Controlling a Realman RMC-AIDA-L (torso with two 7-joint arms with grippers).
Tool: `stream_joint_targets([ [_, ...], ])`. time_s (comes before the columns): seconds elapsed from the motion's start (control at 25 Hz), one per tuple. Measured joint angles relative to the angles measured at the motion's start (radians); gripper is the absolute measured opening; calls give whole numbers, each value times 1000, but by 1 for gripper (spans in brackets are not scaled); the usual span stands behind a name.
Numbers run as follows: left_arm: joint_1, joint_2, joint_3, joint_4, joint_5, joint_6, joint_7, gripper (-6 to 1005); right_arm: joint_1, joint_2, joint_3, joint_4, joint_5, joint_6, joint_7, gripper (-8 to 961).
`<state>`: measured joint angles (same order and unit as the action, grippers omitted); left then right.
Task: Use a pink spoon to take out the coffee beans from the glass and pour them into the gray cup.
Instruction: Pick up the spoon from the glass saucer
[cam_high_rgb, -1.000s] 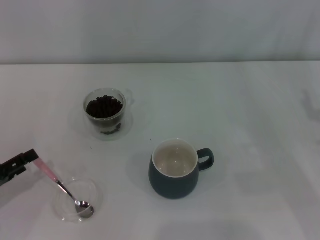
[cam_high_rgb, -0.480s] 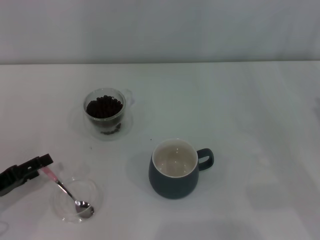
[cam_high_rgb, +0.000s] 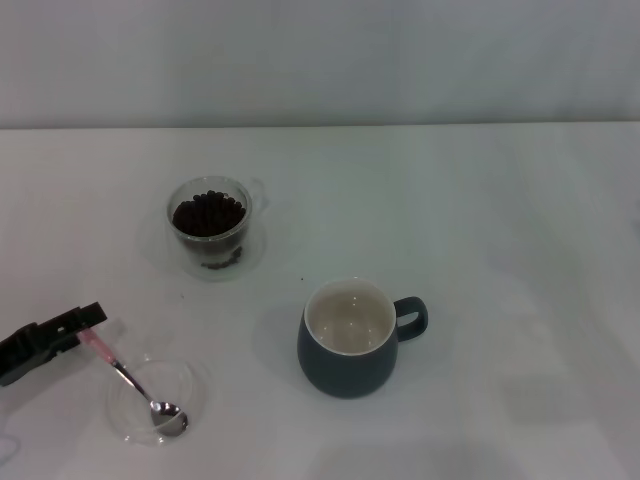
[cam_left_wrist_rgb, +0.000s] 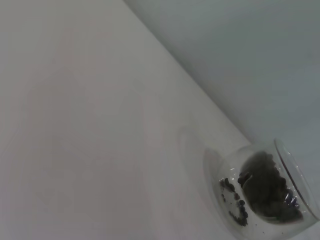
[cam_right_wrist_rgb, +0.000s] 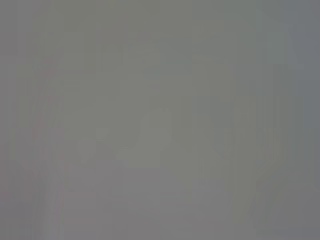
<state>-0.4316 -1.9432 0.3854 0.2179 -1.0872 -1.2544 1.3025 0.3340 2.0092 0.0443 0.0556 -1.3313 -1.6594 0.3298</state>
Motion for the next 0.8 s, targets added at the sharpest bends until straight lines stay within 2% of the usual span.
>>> stream_joint_targets([
  [0.12,-3,-3,0,0,1,8,-1,877,-6,-1,-1,2,-1,0,0,740],
  [0.32,1,-5,-2,0,-4,11,8,779,-7,-1,-4,5,-3,2,0,740],
  [0.56,3,-25,-7,23,-19,45,54,544,-13,-1,0,6,0,4,0,740],
  [0.64,3,-28,-6,28,-20,46,53,297,-15,-1,3,6,0,4,0,740],
  [0.8,4,-28,-8,31,-22,45,53,144,-15,-1,4,3,0,5,0,740],
])
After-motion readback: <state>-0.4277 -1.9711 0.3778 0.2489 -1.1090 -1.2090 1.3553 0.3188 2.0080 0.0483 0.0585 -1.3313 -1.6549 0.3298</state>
